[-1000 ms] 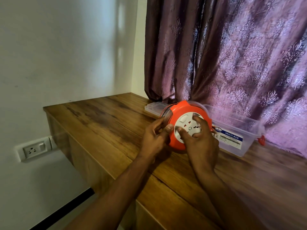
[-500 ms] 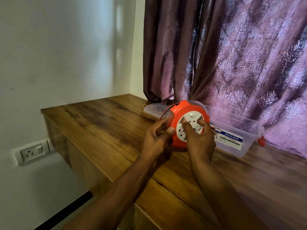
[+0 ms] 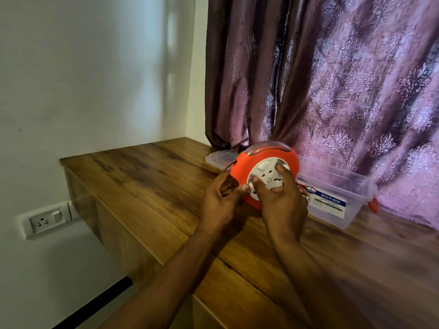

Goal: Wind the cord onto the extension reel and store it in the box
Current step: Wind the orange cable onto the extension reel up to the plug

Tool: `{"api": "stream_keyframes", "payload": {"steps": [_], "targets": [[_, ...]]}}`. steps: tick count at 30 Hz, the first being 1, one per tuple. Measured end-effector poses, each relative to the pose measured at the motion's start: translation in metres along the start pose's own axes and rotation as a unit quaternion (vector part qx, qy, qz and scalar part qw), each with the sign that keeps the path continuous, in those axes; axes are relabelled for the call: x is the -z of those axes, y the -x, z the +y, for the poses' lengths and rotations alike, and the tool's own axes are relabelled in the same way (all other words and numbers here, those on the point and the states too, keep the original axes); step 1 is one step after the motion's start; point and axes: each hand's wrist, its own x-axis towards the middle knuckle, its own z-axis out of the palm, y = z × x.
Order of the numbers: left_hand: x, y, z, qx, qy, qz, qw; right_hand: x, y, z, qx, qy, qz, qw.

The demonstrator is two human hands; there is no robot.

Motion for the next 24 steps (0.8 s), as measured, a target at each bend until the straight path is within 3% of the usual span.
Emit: {"api": "stream_keyframes", "payload": {"steps": [5,8,10,15,18,21,24], "targets": [[-0.001,0.0,-0.005,0.002,0.016,0.008,1.0,-0.008,-0.008,0.002,-0.151,-0.077,-0.004,0.986],[-0.005,0.001,-0.006,0.017,0.034,0.019,0.999,-0.011,-0.011,-0.001,-0.298,-0.298,-0.018,0.907],[-0.006,0.003,-0.005,0.026,0.043,0.019,0.999,-0.009,-0.011,-0.001,-0.322,-0.35,-0.04,0.879],[-0.003,0.0,-0.004,0.055,0.07,0.042,0.995,-0.013,-0.012,0.008,-0.207,-0.212,-0.033,0.955],[-0.001,-0.001,0.0,0.066,0.086,0.049,0.993,-0.013,-0.004,0.014,-0.059,-0.065,-0.012,0.996],[0.001,-0.001,0.003,0.074,0.086,0.068,0.991,-0.013,0.005,0.019,0.1,0.067,-0.018,0.993],[0.0,0.003,0.008,0.089,0.105,0.057,0.989,-0.012,0.006,0.021,0.141,0.131,-0.042,0.98]]}}
